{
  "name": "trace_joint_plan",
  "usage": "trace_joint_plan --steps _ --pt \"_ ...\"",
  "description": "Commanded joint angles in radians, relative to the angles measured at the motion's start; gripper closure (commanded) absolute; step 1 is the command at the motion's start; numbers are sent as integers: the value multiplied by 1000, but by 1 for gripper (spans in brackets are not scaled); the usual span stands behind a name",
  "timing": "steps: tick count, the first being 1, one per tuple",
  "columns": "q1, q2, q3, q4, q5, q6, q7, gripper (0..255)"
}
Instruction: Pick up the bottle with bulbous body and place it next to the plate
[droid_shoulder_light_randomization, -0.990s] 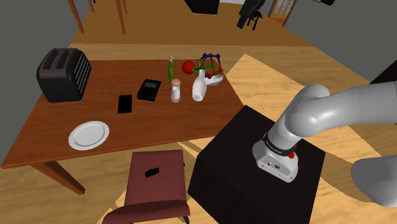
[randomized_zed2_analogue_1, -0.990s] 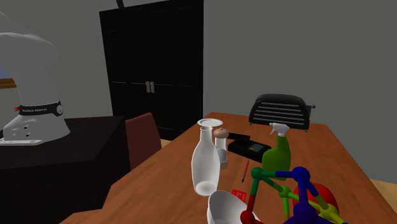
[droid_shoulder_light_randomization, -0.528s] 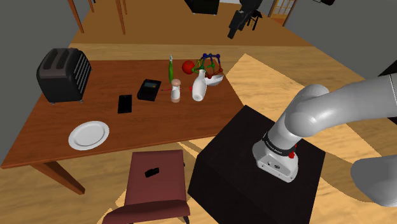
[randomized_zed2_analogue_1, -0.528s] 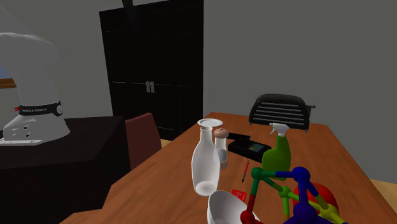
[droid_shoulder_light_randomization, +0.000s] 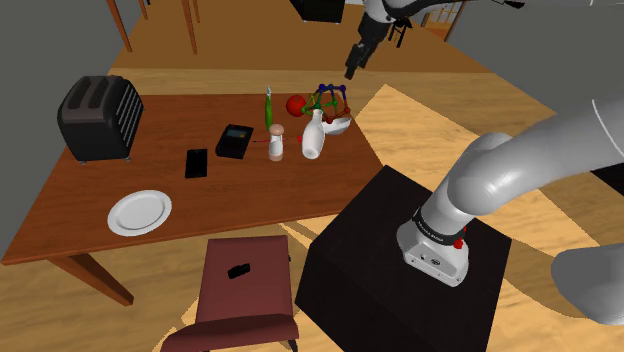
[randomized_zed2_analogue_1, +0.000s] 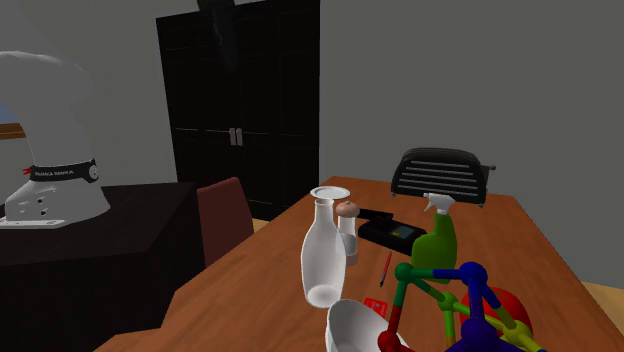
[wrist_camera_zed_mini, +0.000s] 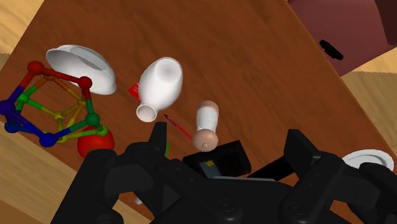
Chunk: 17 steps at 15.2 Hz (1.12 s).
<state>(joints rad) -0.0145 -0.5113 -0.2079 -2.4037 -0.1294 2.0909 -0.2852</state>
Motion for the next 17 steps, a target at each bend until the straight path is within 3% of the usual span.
trace_joint_plan --steps 1,8,17 --pt "5 75 -28 16 10 56 -29 0" --pt "22 328 -114 73 90 225 -157 0" --pt "0 694 -148 242 313 356 -383 0"
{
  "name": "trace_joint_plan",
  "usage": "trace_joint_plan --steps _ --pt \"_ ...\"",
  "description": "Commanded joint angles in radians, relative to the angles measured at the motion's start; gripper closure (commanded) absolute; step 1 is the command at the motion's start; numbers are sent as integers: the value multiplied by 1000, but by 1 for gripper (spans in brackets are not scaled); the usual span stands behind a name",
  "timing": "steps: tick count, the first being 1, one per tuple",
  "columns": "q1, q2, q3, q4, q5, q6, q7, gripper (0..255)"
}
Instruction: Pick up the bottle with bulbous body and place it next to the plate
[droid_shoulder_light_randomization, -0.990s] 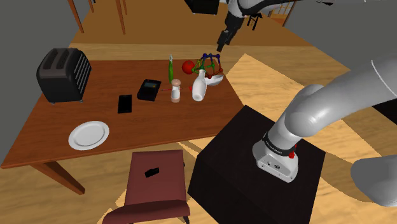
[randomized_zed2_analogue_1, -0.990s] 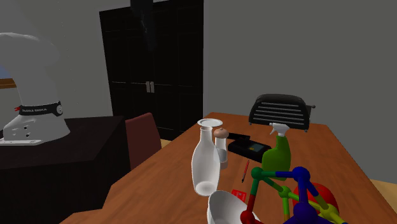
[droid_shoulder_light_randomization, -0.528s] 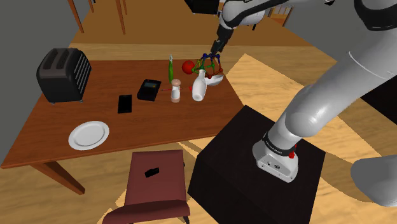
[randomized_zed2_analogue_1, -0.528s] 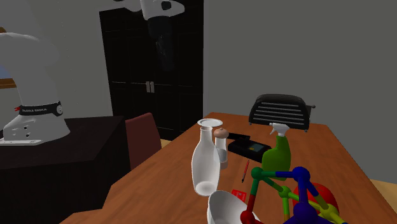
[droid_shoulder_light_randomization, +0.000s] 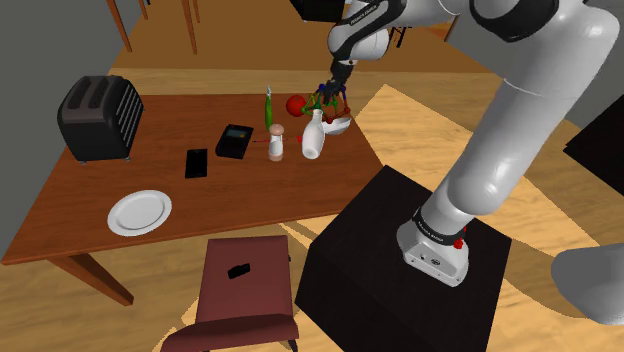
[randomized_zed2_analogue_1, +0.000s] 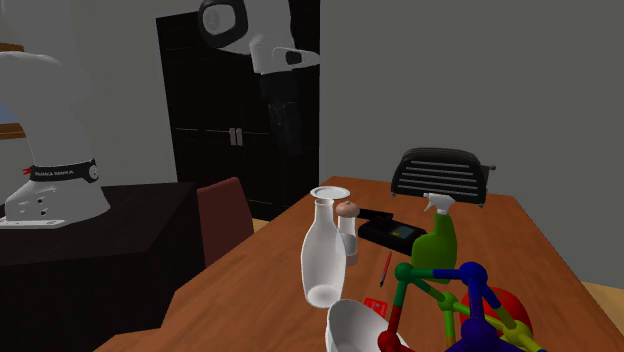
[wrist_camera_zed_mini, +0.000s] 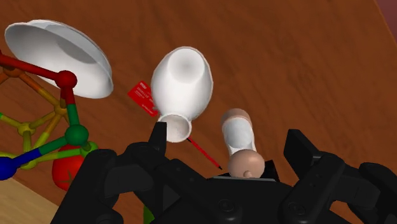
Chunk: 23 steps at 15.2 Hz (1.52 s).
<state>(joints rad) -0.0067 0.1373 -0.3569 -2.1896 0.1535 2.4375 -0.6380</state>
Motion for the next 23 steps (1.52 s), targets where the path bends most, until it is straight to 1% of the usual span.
trace_joint_plan --steps 1,5,8,16,23 --pt "-18 86 7 53 56 16 -54 0" --pt "-69 248 40 167 141 33 -133 0" --pt "-110 368 69 265 185 36 -176 0" --pt "-130 456 100 289 221 97 -200 0" --pt "-130 456 100 289 221 97 -200 0"
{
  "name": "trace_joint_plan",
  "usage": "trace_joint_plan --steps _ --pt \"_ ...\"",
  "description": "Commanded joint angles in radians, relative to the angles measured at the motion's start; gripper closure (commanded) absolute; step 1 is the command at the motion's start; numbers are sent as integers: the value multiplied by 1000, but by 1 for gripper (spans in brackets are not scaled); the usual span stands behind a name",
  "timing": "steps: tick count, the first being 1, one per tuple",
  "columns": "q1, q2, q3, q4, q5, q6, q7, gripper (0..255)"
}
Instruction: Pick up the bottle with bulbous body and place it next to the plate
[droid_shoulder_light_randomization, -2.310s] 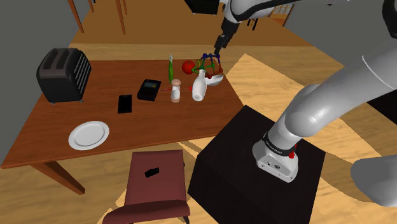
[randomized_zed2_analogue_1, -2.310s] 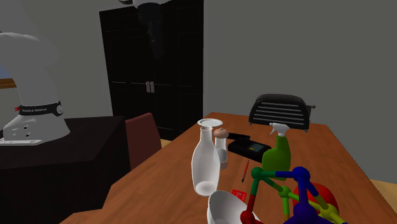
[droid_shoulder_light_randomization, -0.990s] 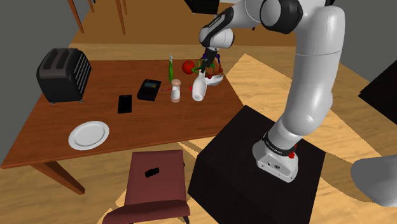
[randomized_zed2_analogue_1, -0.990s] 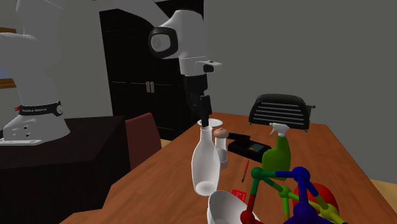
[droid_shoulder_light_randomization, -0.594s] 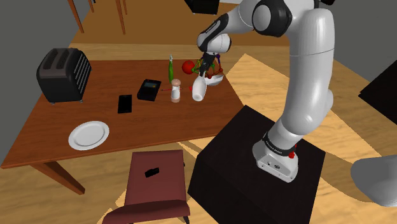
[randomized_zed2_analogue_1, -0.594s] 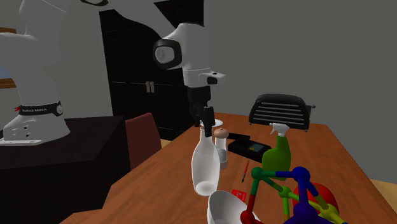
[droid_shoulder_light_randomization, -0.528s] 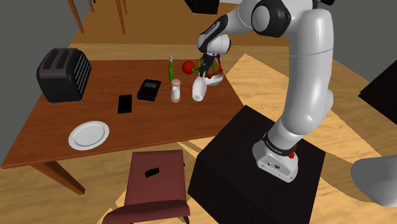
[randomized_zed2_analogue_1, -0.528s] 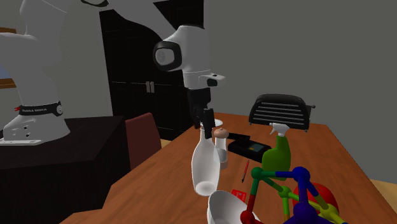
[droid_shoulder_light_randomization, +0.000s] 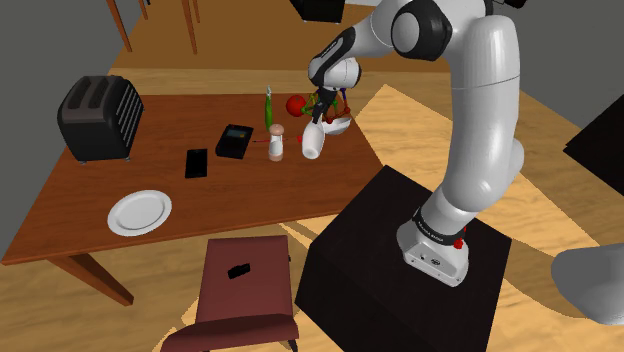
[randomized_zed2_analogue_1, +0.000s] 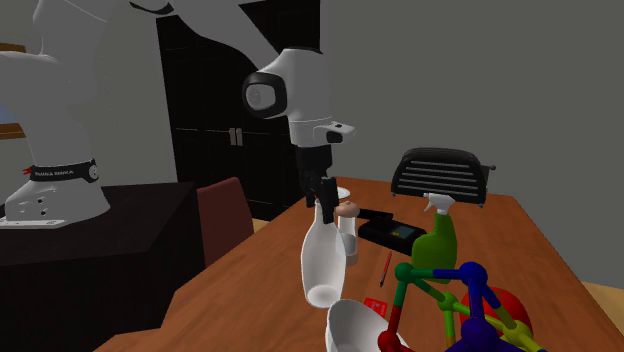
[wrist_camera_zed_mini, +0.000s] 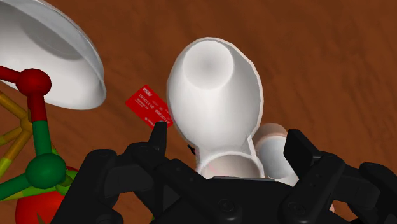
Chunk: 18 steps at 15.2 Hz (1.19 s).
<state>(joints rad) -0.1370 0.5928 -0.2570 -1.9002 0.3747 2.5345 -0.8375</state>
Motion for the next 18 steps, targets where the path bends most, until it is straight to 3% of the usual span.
trace_joint_plan --steps 1,2,11,18 --pt "0 0 0 0 0 0 0 0" --pt "0 0 0 0 0 0 0 255" --pt "0 0 0 0 0 0 0 255" --pt "19 -70 -26 -6 -33 -62 26 255"
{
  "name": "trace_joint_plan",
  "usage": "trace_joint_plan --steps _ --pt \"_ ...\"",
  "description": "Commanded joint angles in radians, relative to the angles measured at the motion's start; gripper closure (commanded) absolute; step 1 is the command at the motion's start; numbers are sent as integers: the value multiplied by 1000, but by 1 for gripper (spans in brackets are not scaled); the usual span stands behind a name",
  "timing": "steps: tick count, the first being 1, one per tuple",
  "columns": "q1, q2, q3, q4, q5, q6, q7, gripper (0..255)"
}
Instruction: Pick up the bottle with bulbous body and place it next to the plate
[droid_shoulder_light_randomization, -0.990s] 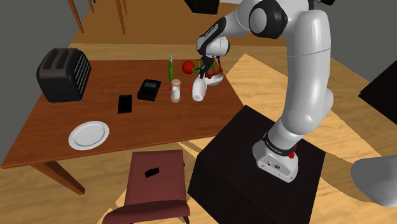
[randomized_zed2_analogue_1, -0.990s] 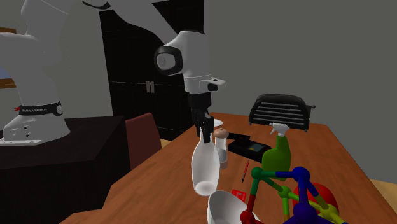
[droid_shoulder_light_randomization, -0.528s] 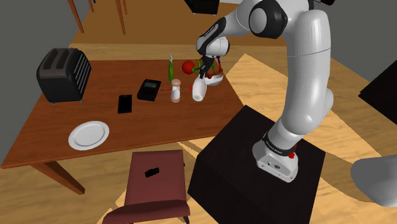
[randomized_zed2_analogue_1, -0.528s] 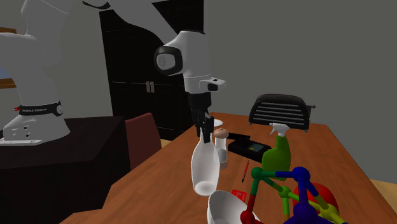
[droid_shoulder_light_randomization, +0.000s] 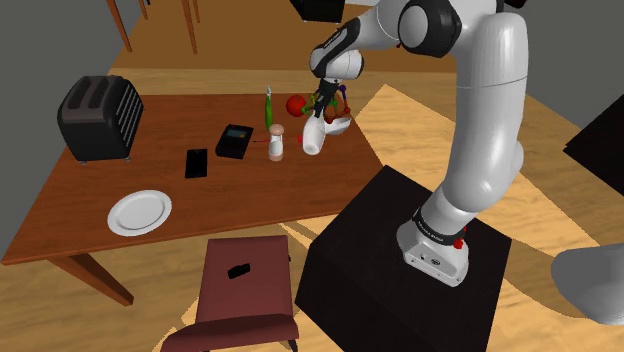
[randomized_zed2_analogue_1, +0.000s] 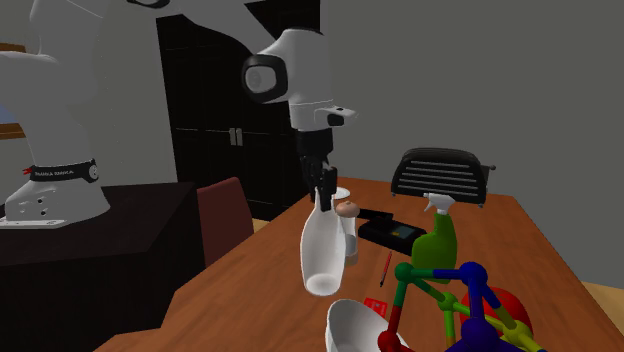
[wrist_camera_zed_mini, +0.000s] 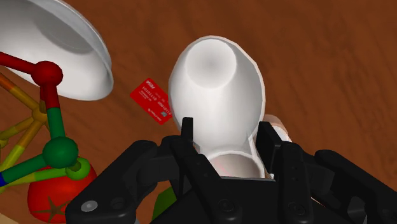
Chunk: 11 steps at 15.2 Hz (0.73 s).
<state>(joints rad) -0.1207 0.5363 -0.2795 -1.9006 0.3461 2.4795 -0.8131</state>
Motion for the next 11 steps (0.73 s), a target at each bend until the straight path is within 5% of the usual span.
trace_joint_plan --steps 1,11 --pt "5 -23 -7 -6 -10 -16 6 255" --pt "26 -112 -38 6 -58 -113 44 255"
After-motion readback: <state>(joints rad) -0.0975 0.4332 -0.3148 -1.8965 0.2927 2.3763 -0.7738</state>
